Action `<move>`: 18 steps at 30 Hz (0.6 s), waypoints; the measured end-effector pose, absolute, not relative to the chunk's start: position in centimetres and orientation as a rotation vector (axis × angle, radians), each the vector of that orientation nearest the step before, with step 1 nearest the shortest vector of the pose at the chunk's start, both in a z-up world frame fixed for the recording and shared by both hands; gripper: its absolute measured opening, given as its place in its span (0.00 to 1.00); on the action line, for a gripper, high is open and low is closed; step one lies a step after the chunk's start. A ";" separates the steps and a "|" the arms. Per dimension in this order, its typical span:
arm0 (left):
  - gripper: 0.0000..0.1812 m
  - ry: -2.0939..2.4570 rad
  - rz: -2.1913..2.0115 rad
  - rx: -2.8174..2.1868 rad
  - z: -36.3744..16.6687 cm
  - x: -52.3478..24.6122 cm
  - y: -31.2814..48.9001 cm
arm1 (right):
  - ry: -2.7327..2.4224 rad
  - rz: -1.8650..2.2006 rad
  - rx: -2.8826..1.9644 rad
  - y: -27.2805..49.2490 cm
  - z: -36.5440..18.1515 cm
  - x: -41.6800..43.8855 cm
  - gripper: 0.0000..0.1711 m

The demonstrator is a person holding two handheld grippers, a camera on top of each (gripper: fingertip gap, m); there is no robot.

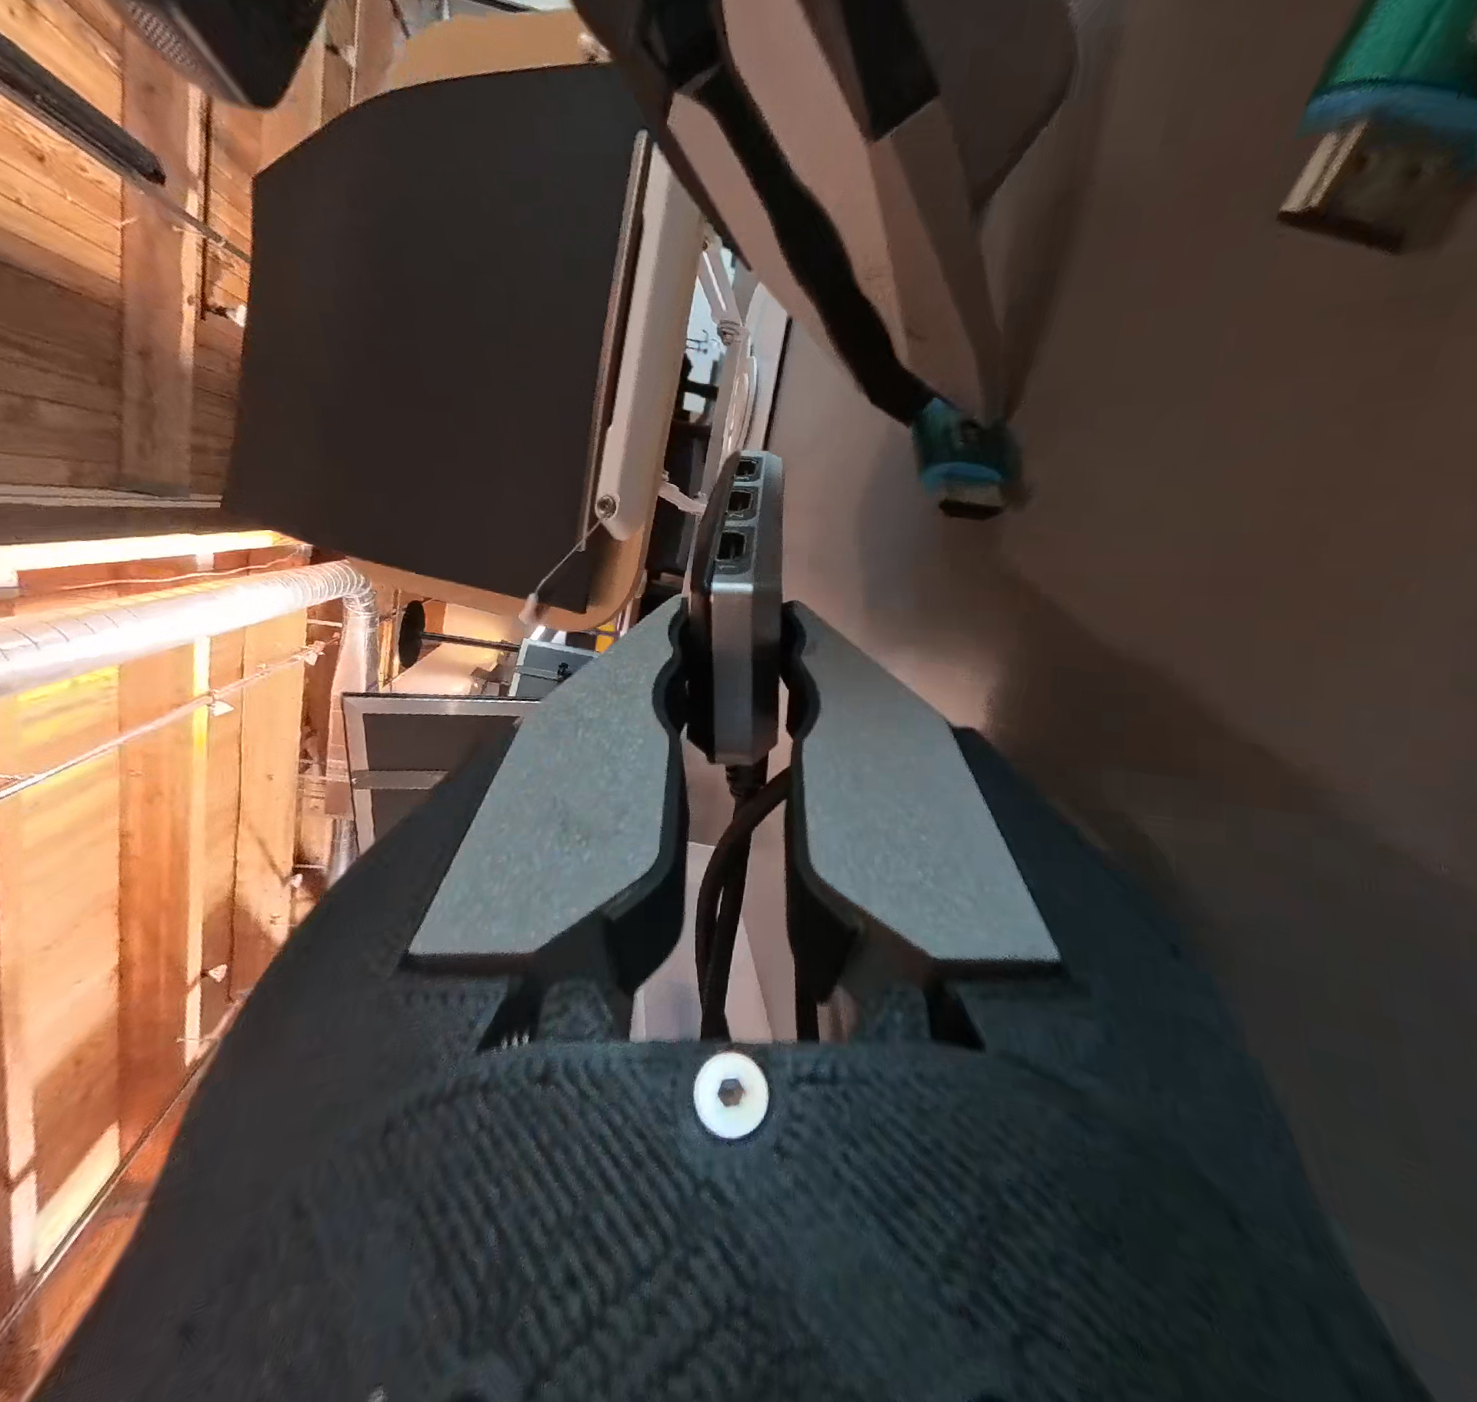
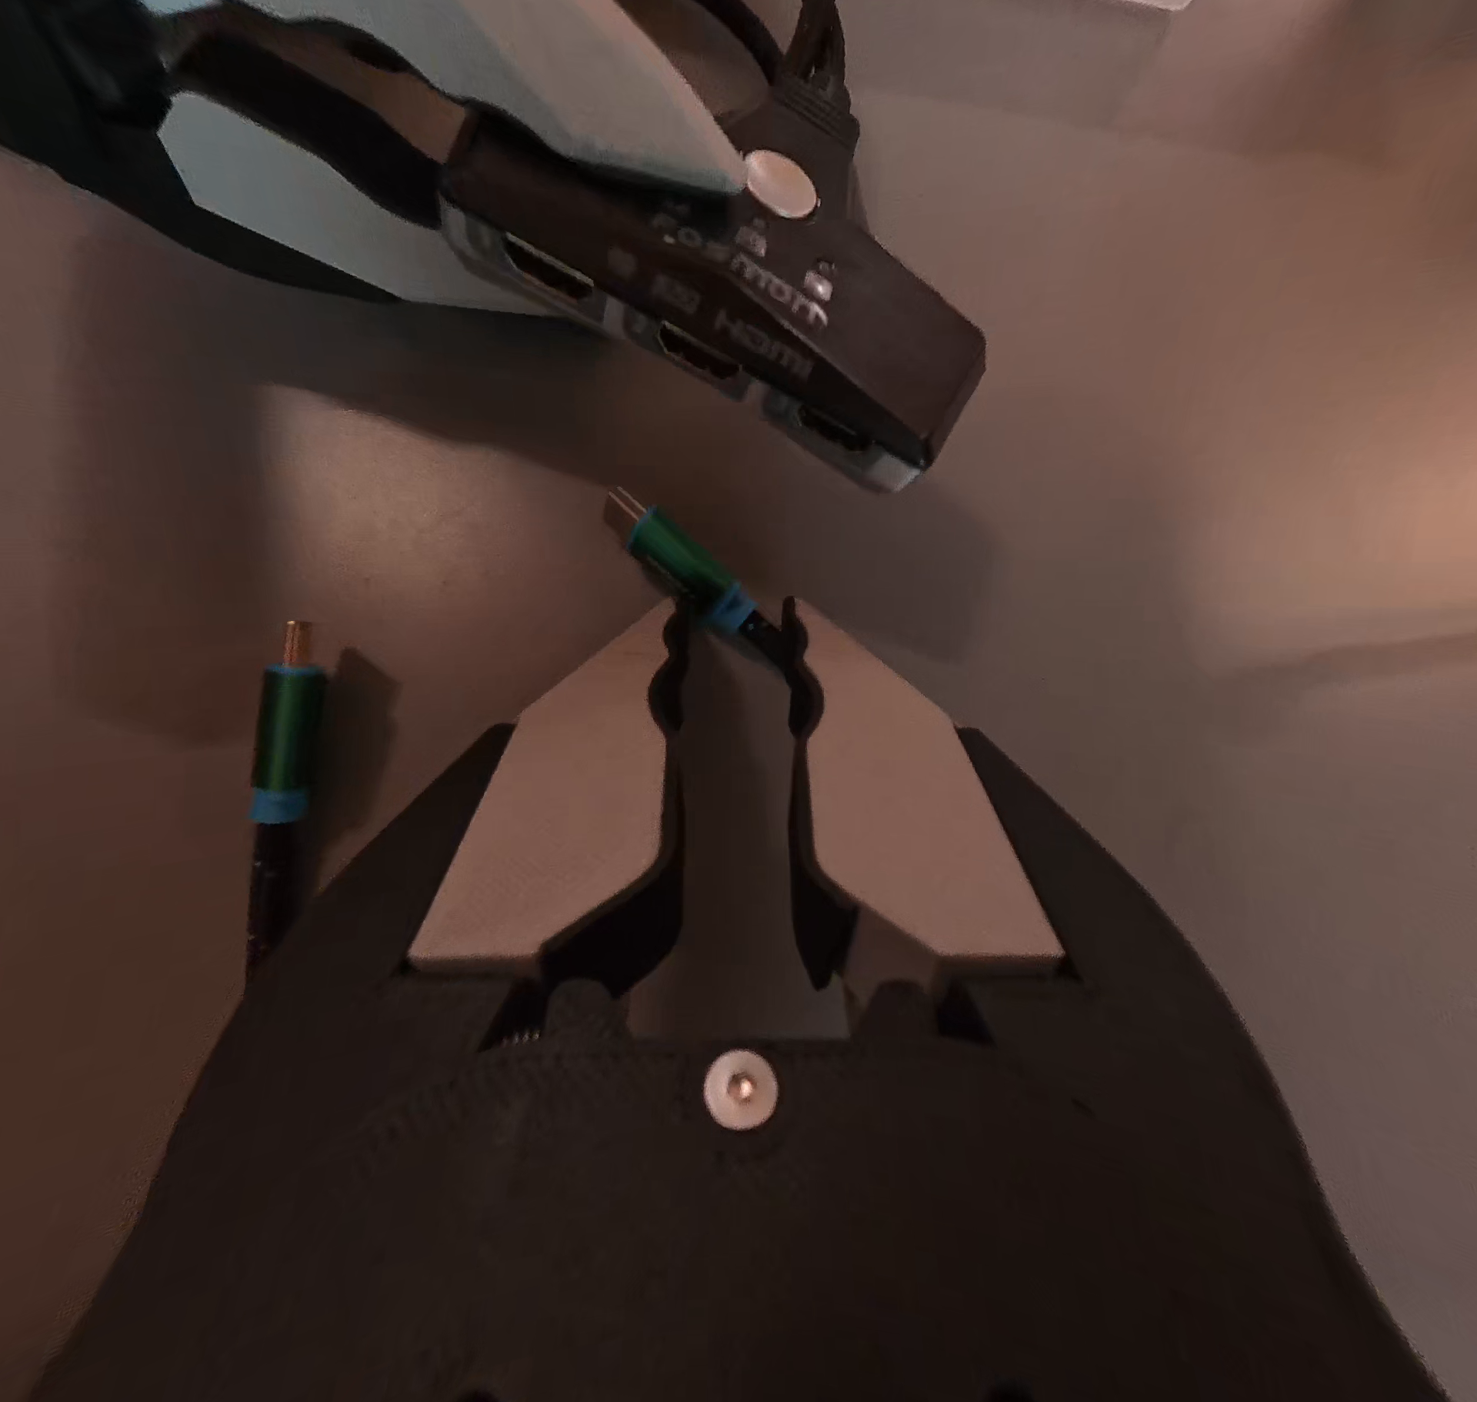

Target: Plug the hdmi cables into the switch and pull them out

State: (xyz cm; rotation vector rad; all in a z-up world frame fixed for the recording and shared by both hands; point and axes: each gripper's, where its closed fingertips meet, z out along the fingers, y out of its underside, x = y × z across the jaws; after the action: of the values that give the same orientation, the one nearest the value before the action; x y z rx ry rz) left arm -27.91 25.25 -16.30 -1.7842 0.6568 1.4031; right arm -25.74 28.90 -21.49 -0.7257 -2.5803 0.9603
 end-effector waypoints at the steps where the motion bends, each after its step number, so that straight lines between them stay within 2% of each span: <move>1: 0.10 0.664 1.405 -1.791 -16.5 -27.9 25.3 | -2.579 0.967 -0.721 28.7 -21.5 -25.9 0.12; 7: 0.10 0.744 1.482 -1.788 -17.0 -28.5 25.2 | -2.616 1.020 -0.945 29.2 -21.3 -25.9 0.08; 11: 0.10 0.698 1.553 -1.785 -16.4 -29.4 25.2 | -2.555 1.255 -1.238 29.4 -19.8 -25.9 0.04; 18: 0.10 0.771 1.607 -1.778 -16.8 -30.4 25.7 | -2.457 1.394 -1.451 28.7 -19.3 -26.1 0.04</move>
State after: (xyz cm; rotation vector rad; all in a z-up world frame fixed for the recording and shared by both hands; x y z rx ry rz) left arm -30.35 25.69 -16.80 -1.7775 0.7712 1.6065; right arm -26.09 28.67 -19.28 -1.4514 -2.4573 1.3940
